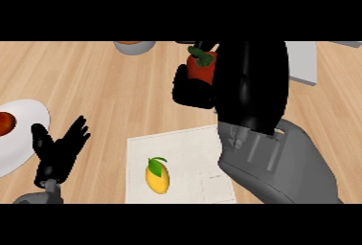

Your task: Pick the bell pepper from the placemat and place it in the tiered shelf

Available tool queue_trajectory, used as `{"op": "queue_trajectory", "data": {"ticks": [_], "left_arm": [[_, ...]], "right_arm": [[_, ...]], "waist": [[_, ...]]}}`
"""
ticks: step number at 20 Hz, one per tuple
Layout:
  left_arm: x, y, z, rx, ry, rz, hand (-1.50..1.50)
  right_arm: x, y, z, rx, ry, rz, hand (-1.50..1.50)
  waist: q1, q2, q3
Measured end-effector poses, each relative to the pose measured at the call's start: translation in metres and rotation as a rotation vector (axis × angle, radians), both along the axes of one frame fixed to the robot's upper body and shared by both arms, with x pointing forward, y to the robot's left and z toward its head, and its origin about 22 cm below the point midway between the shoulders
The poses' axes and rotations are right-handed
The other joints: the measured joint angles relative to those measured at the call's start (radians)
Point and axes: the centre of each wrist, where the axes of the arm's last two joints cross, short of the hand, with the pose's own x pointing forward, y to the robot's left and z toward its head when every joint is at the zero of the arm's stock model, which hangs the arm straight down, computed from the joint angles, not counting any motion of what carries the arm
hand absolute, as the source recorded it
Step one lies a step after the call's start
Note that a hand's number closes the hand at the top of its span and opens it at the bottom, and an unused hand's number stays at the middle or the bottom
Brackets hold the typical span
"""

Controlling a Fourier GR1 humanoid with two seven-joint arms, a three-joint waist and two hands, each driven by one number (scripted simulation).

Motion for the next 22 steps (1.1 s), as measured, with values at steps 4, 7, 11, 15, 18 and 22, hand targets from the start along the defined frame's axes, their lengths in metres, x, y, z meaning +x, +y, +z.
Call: {"op": "queue_trajectory", "data": {"ticks": [4,7,11,15,18,22], "left_arm": [[0.001,-0.002,-0.003,-0.004,-0.004,-0.002,0.00],[0.001,-0.002,-0.002,0.002,-0.006,-0.010,0.00],[0.002,-0.006,0.001,0.000,-0.005,-0.013,0.00],[0.002,-0.003,0.000,0.003,-0.004,-0.012,0.00],[0.003,-0.008,0.001,0.003,-0.007,-0.017,0.00],[0.009,-0.007,0.001,0.012,-0.008,-0.023,0.00]], "right_arm": [[0.009,-0.022,0.030,0.020,-0.033,-0.056,1.50],[0.019,-0.043,0.055,0.039,-0.053,-0.100,1.50],[0.033,-0.068,0.080,0.037,-0.051,-0.150,1.50],[0.045,-0.090,0.096,0.026,-0.029,-0.168,1.50],[0.058,-0.111,0.096,0.020,0.025,-0.173,1.50],[0.077,-0.120,0.097,-0.019,0.091,-0.172,1.50]], "waist": [[0.005,0.003,0.001],[0.010,0.005,0.002],[0.017,0.007,0.001],[0.021,0.009,0.001],[0.022,0.010,0.001],[0.026,0.012,0.002]]}}
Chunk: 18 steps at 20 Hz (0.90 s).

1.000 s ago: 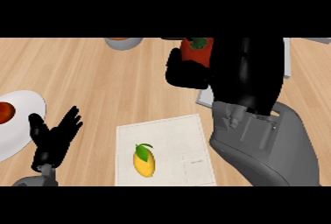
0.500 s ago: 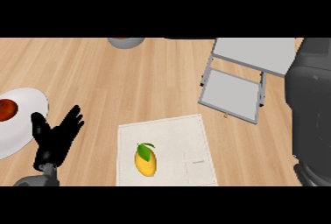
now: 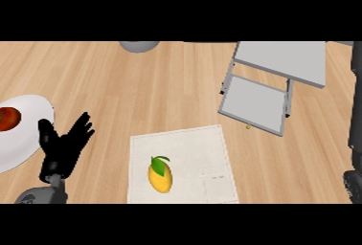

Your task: Pick the bell pepper from the placemat and place it in the tiered shelf

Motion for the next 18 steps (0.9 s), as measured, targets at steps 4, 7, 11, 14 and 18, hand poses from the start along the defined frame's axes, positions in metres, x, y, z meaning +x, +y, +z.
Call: {"op": "queue_trajectory", "data": {"ticks": [4,7,11,14,18], "left_arm": [[-0.003,-0.001,0.001,-0.009,-0.006,-0.004,0.00],[-0.004,-0.003,0.001,-0.008,0.000,-0.001,0.00],[-0.002,-0.004,0.005,-0.009,0.006,-0.010,0.00],[-0.008,-0.006,0.003,-0.009,0.003,-0.009,0.00],[-0.006,-0.005,0.003,-0.003,0.001,-0.007,0.00]], "right_arm": [[0.014,-0.015,-0.008,-0.030,0.047,-0.014,1.50],[0.025,-0.031,-0.017,-0.035,0.067,-0.035,1.50],[0.040,-0.034,-0.021,-0.042,0.071,-0.054,1.50],[0.047,-0.040,-0.032,-0.054,0.073,-0.059,1.50],[0.061,-0.053,-0.043,-0.056,0.056,-0.054,1.50]], "waist": [[0.003,0.001,-0.001],[0.004,0.002,-0.001],[0.007,0.002,-0.001],[0.007,0.002,-0.002],[0.009,0.003,-0.001]]}}
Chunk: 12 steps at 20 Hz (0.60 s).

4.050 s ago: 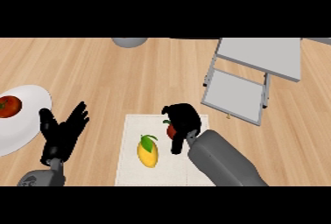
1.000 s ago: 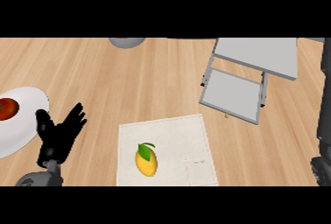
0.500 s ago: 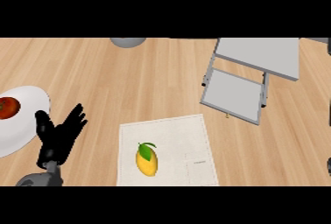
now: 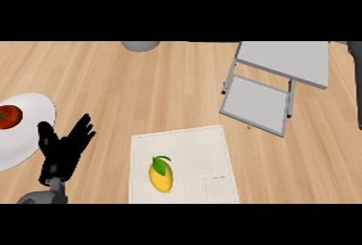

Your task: Pick the bell pepper from the placemat and place it in the tiered shelf

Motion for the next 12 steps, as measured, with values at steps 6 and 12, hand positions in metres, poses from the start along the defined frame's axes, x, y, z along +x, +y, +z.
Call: {"op": "queue_trajectory", "data": {"ticks": [6,12], "left_arm": [[0.0019,0.0001,-0.0019,-0.004,-0.006,0.000,0.00],[0.0004,-0.0030,-0.0032,-0.007,-0.008,-0.005,0.00]], "right_arm": [[0.0054,-0.0073,-0.0060,0.001,-0.018,0.046,1.50],[0.0045,-0.0068,-0.0004,-0.047,0.013,0.044,1.50]], "waist": [[-0.003,-0.001,0.000],[-0.005,-0.003,0.000]]}}
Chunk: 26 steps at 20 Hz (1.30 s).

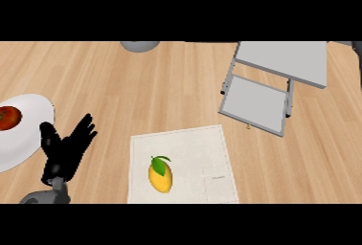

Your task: Pick the bell pepper from the placemat and place it in the tiered shelf

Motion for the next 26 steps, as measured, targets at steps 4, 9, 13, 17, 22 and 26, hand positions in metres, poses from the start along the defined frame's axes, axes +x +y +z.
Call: {"op": "queue_trajectory", "data": {"ticks": [4,9,13,17,22,26], "left_arm": [[0.001,0.000,0.001,0.000,0.000,0.000,0.00],[0.000,0.002,0.000,0.003,0.000,0.011,0.00],[-0.001,0.004,0.000,0.006,-0.002,0.010,0.00],[-0.001,-0.002,0.000,-0.003,-0.004,0.011,0.00],[0.001,-0.002,0.000,-0.001,0.000,0.012,0.00],[-0.002,0.004,0.004,-0.002,0.009,0.015,0.00]], "right_arm": [[0.002,-0.006,0.003,0.129,-0.081,-0.048,-1.50],[-0.001,-0.015,0.004,0.282,-0.175,-0.069,-1.50],[-0.004,-0.019,0.013,0.423,-0.261,-0.060,-1.50],[-0.008,-0.025,0.014,0.545,-0.347,-0.057,-1.50],[-0.018,-0.046,0.032,0.609,-0.468,-0.136,-1.50],[-0.034,-0.076,0.044,0.604,-0.541,-0.256,-1.50]], "waist": [[0.004,0.002,0.001],[0.002,0.000,0.001],[0.002,0.000,0.001],[0.000,0.000,0.001],[-0.002,0.000,0.000],[-0.008,-0.002,-0.001]]}}
